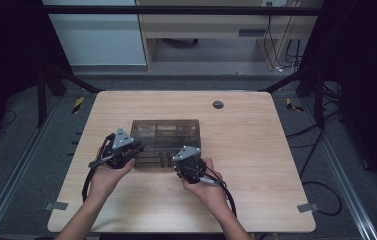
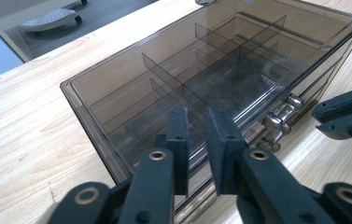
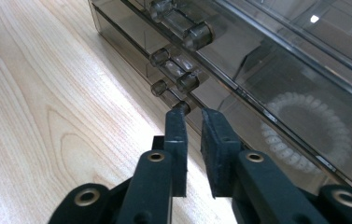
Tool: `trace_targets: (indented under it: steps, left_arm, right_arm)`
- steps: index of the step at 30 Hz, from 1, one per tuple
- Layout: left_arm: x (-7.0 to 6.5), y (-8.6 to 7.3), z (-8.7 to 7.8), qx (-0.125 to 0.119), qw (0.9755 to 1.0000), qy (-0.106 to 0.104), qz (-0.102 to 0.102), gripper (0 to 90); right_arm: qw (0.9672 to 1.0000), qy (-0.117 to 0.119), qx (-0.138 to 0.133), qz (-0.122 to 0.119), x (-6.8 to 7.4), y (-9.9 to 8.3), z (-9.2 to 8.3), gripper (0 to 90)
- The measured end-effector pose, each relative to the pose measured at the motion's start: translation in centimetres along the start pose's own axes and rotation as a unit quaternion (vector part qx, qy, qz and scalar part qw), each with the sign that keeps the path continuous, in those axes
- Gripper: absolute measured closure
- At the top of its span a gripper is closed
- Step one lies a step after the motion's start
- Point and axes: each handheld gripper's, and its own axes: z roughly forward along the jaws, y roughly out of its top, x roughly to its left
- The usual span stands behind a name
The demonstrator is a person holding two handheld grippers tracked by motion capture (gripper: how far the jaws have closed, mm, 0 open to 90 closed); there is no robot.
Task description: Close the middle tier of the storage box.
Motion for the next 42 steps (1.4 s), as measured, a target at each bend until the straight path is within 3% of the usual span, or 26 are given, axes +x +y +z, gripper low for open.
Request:
trace_targets:
  steps: [7, 11, 16, 22, 28, 33, 35, 42]
  left_arm:
    - [0.0, 0.0, -0.4, -0.006, 0.9999, 0.009, -0.002, 62.9]
    - [0.2, 0.1, -0.7, -0.02, 0.9997, 0.015, -0.003, 46.8]
    - [0.5, 0.0, -1.0, -0.037, 0.9991, 0.02, 0.002, 32.7]
    - [0.9, -0.3, -1.2, -0.058, 0.9982, 0.014, 0.007, 19.2]
    - [1.1, -0.8, -1.6, -0.061, 0.9981, 0.011, 0.004, 11.1]
    - [1.7, -1.5, -2.3, -0.067, 0.9977, 0.009, 0.002, 7.0]
    - [2.0, -1.9, -2.4, -0.066, 0.9978, 0.011, 0.006, 5.2]
    - [3.1, -2.6, -2.4, -0.067, 0.9976, 0.015, -0.008, 5.1]
  right_arm:
    - [1.0, 0.007, 0.006, 0.001, 0.2, -0.2, -0.3, 57.8]
    - [0.9999, 0.002, 0.01, 0.004, 0.3, -0.4, -0.4, 42.3]
    - [0.9999, 0.004, 0.011, -0.001, 0.2, -0.8, -0.7, 32.0]
    - [0.9999, 0.011, 0.011, -0.006, 0.0, -1.2, -0.9, 23.5]
    - [0.9997, 0.024, 0.006, 0.002, -0.2, -1.5, -1.4, 19.1]
    - [0.9994, 0.032, 0.005, 0.012, -0.5, -2.0, -1.9, 15.0]
    - [0.9995, 0.029, 0.007, 0.002, -0.8, -2.4, -2.3, 11.2]
    - [0.9992, 0.029, 0.026, 0.008, -2.2, -3.6, -2.7, 9.8]
